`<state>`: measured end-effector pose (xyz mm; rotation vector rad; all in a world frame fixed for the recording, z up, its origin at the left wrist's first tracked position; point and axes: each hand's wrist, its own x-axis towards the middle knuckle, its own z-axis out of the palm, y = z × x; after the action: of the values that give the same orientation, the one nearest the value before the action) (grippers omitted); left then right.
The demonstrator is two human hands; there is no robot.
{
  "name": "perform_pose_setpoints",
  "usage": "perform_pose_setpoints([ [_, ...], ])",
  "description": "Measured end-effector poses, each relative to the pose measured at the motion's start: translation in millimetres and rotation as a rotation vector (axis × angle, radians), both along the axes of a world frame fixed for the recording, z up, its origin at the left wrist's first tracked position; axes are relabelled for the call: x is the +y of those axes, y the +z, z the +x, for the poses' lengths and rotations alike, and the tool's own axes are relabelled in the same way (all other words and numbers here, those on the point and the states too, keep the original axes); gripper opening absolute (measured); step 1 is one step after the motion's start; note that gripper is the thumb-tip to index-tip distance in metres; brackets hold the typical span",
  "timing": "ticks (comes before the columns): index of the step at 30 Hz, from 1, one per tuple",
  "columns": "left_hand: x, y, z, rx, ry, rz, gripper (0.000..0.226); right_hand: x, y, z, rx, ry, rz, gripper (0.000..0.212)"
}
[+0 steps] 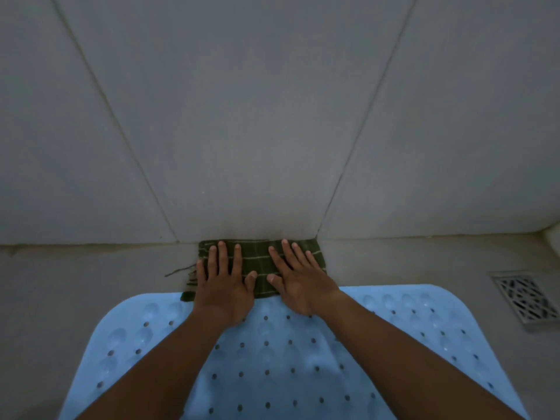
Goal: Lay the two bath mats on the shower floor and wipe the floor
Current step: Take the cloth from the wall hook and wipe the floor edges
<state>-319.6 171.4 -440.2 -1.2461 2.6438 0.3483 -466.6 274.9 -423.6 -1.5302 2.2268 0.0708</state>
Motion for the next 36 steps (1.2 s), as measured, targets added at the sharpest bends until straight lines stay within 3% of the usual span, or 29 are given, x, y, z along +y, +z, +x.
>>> perform_pose_setpoints([
  [18,87.0,9.2,-117.9,-0.041,-0.030,0.091,0.070,88.8,-0.4,-110.8,0.055,-0.066,0.023,0.067],
  [26,116.9,11.2,-155.6,-0.013,-0.051,0.109,0.071,119.0,-0.5,-148.3,0.036,-0.103,-0.005,0.097],
  [31,138.8,9.4,-184.0,-0.004,-0.085,0.099,0.072,142.8,-2.4,-173.4,0.056,-0.165,0.009,0.068],
  [36,154.3,7.0,-202.8,0.028,-0.115,0.096,0.071,158.4,-1.4,-185.9,0.071,-0.220,0.002,0.067],
])
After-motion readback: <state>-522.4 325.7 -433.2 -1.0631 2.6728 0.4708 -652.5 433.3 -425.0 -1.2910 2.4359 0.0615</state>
